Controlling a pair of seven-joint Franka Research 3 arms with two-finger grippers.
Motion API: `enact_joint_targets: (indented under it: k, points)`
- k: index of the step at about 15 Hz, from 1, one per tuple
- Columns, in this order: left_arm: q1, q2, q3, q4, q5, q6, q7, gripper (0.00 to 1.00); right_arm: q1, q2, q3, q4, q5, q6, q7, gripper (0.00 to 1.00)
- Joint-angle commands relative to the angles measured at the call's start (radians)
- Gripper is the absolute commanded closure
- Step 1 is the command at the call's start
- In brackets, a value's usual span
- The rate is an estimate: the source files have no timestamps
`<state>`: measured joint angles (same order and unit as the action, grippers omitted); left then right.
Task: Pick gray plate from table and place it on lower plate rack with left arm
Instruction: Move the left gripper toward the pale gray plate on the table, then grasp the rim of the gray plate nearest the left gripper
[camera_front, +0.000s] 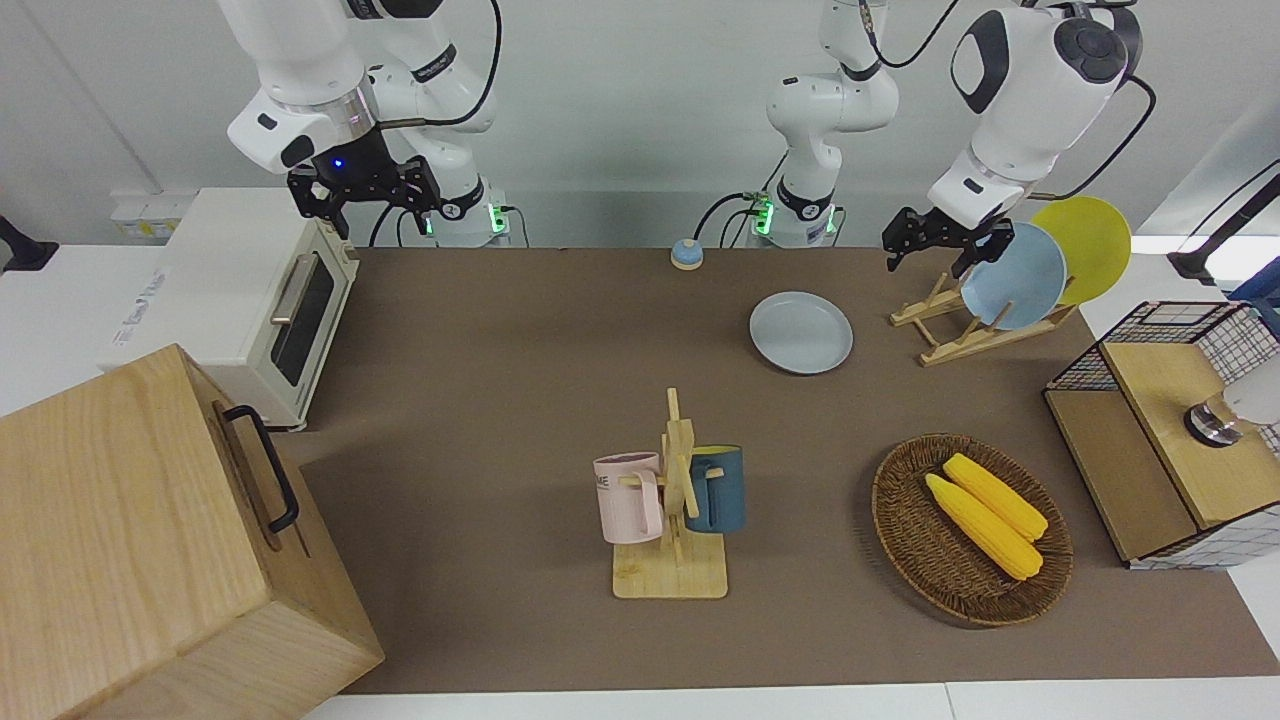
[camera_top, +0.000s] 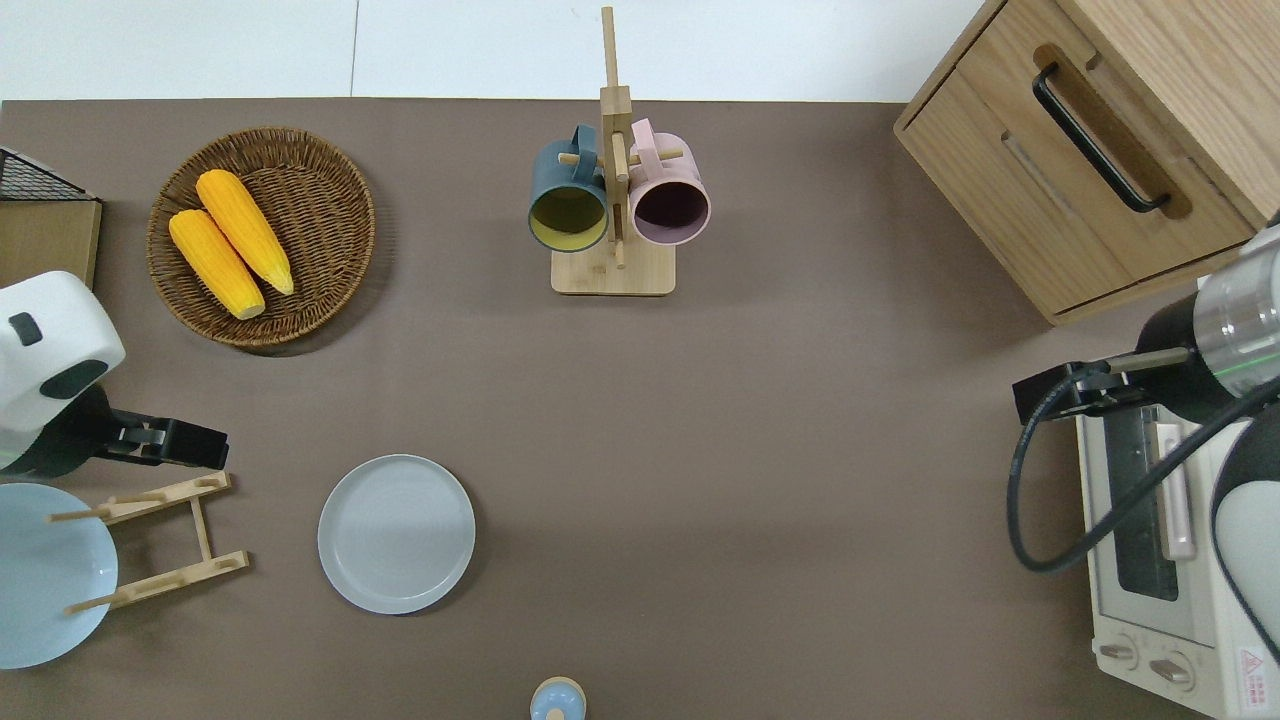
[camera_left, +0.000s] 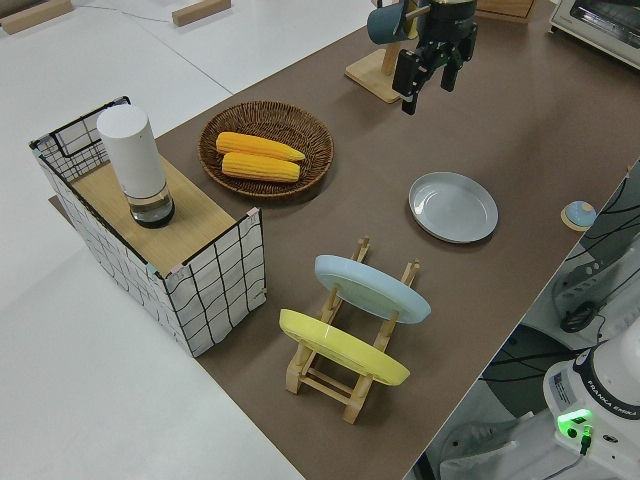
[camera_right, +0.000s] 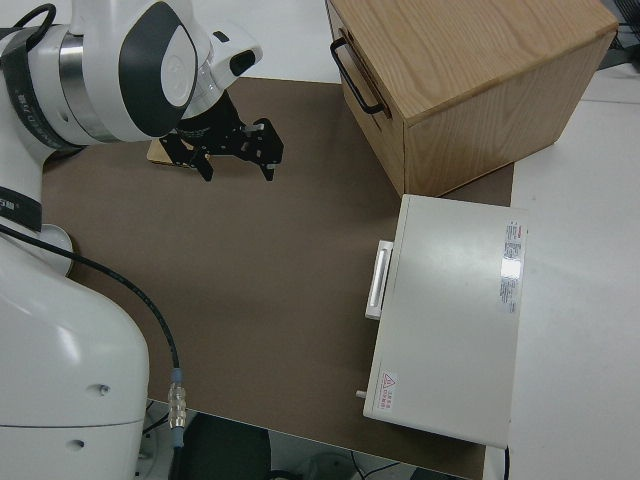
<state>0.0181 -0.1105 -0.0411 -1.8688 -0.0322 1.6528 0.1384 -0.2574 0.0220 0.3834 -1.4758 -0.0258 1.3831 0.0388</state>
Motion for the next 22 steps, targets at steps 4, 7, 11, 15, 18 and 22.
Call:
enact_joint_targets:
  k: [4, 7, 11, 15, 18, 22]
  points:
    - [-0.014, -0.077, 0.004, -0.283, -0.011, 0.275, -0.016, 0.01, -0.025, -0.002, 0.022, 0.008, -0.006, -0.012, 0.012, 0.017]
    - [-0.015, -0.092, 0.003, -0.416, -0.012, 0.425, -0.016, 0.01, -0.025, -0.002, 0.020, 0.008, -0.006, -0.012, 0.012, 0.017]
    - [-0.020, -0.092, 0.001, -0.516, -0.015, 0.530, -0.016, 0.01, -0.025, -0.002, 0.022, 0.008, -0.006, -0.012, 0.012, 0.017]
    - [-0.023, -0.092, 0.001, -0.585, -0.026, 0.577, -0.016, 0.01, -0.025, -0.002, 0.022, 0.008, -0.006, -0.012, 0.012, 0.017]
    - [-0.023, -0.086, 0.001, -0.636, -0.048, 0.627, -0.014, 0.01, -0.025, -0.002, 0.022, 0.008, -0.006, -0.012, 0.012, 0.017]
    - [-0.026, -0.074, 0.001, -0.701, -0.055, 0.680, -0.017, 0.01, -0.025, -0.002, 0.022, 0.006, -0.006, -0.012, 0.012, 0.017]
